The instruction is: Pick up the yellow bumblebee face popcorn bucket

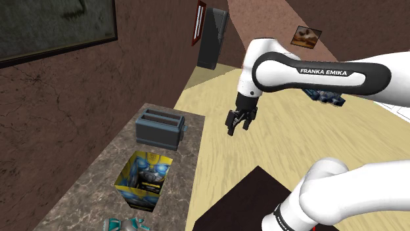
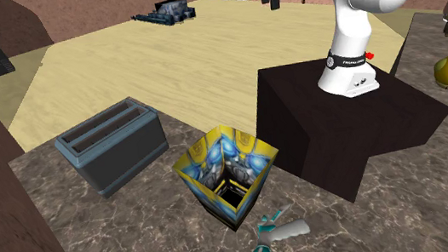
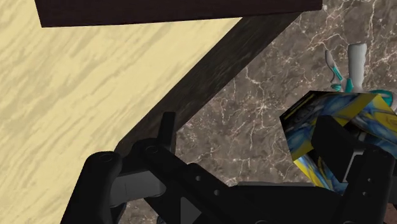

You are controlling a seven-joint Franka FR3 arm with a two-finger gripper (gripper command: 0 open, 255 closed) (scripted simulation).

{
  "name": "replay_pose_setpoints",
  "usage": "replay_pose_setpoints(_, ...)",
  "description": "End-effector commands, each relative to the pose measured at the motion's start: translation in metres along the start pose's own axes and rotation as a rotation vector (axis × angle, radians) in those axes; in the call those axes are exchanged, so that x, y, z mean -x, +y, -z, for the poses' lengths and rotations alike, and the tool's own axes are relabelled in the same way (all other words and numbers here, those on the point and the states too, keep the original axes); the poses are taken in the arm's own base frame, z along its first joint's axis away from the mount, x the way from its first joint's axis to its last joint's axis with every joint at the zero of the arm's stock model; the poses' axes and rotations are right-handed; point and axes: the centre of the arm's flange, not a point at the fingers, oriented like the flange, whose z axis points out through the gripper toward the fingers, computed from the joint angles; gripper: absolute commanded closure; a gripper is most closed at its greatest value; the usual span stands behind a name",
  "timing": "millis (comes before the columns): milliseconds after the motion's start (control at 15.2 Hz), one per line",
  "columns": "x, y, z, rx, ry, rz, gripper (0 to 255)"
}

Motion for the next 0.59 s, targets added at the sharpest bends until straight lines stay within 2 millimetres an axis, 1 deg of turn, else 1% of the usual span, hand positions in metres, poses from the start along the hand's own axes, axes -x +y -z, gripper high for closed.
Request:
replay_pose_setpoints(0,-0.013,-0.006,-0.020,-0.017,0.014,0.011,0)
replay_pose_setpoints(528,-0.070,-0.041,-0.092,-0.079,0.052,0.053,0)
